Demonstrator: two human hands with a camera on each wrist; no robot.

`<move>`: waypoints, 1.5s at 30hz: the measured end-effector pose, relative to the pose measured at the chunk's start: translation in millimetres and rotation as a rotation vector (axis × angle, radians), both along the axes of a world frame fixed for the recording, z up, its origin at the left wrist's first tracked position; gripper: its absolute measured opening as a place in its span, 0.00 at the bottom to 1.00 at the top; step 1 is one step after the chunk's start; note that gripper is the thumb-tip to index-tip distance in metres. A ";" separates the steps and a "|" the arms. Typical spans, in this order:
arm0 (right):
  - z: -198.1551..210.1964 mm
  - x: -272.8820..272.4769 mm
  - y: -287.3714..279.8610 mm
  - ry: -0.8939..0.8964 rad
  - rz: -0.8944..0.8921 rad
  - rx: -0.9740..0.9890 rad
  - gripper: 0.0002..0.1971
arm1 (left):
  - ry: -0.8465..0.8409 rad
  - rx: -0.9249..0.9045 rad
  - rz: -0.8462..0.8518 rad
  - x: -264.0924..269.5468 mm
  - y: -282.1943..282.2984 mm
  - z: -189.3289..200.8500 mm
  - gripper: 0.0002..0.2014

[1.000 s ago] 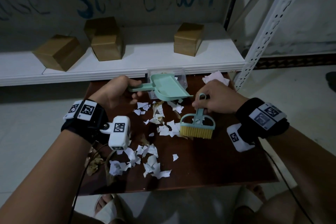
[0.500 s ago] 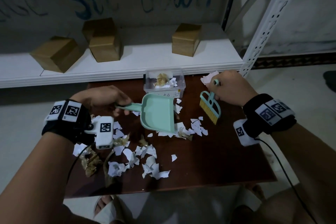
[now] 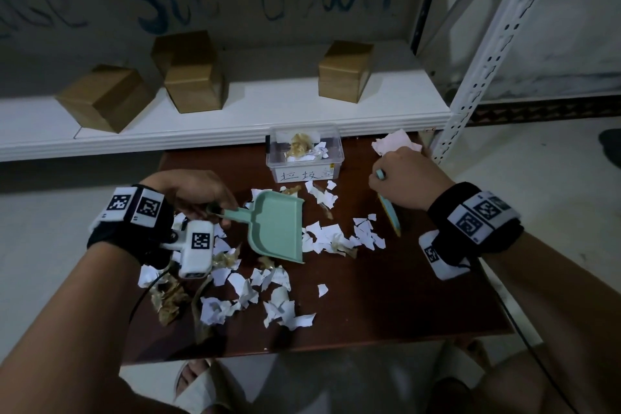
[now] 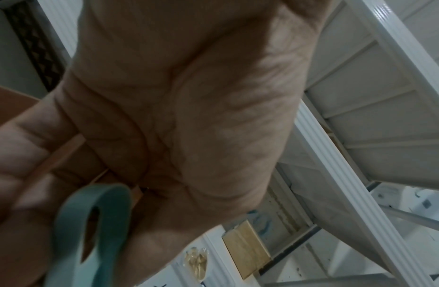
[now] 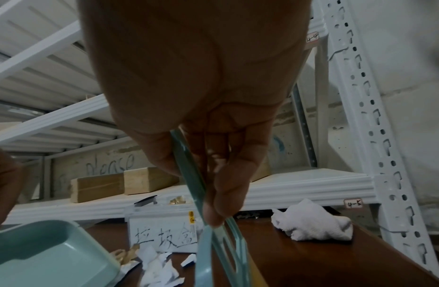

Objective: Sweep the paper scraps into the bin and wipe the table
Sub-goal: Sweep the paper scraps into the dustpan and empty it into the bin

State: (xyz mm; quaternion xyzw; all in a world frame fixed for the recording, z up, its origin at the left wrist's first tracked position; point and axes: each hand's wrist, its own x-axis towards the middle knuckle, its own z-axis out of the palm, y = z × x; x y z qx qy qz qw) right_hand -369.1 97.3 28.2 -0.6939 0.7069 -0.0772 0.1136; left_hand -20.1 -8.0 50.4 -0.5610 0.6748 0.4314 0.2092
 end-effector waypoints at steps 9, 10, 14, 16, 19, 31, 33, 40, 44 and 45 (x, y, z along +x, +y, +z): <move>-3.5 12.9 1.3 -0.044 0.039 -0.037 0.19 | 0.088 0.037 0.085 3.6 -4.1 -5.6 0.11; -4.2 11.9 0.7 -0.051 0.039 -0.042 0.20 | 0.115 0.039 0.102 5.6 -5.3 -6.3 0.11; -5.7 6.3 -2.7 -0.053 0.015 -0.045 0.20 | 0.156 -0.003 0.109 11.8 -8.1 -5.4 0.12; -6.4 3.1 -3.9 -0.035 -0.003 -0.049 0.20 | 0.152 -0.009 0.079 12.4 -8.6 -2.1 0.12; -6.9 0.7 -3.3 0.009 -0.005 -0.058 0.20 | 0.113 -0.033 0.061 12.5 -8.1 0.4 0.12; -13.0 28.4 3.2 -0.059 0.122 -0.035 0.22 | 0.038 -0.028 0.083 -10.1 -1.2 -11.4 0.11; -16.1 32.0 1.3 -0.083 0.126 -0.046 0.24 | 0.045 -0.027 0.089 -15.1 -0.3 -16.4 0.11; -17.0 40.5 -0.5 -0.208 0.104 -0.113 0.24 | 0.110 0.042 0.128 -30.6 0.9 -34.1 0.11; -15.8 47.8 -0.3 -0.267 0.104 -0.156 0.25 | 0.102 0.035 0.122 -38.3 0.5 -43.7 0.12; -15.0 49.4 0.1 -0.288 0.103 -0.158 0.25 | 0.100 0.037 0.125 -39.7 0.4 -46.5 0.12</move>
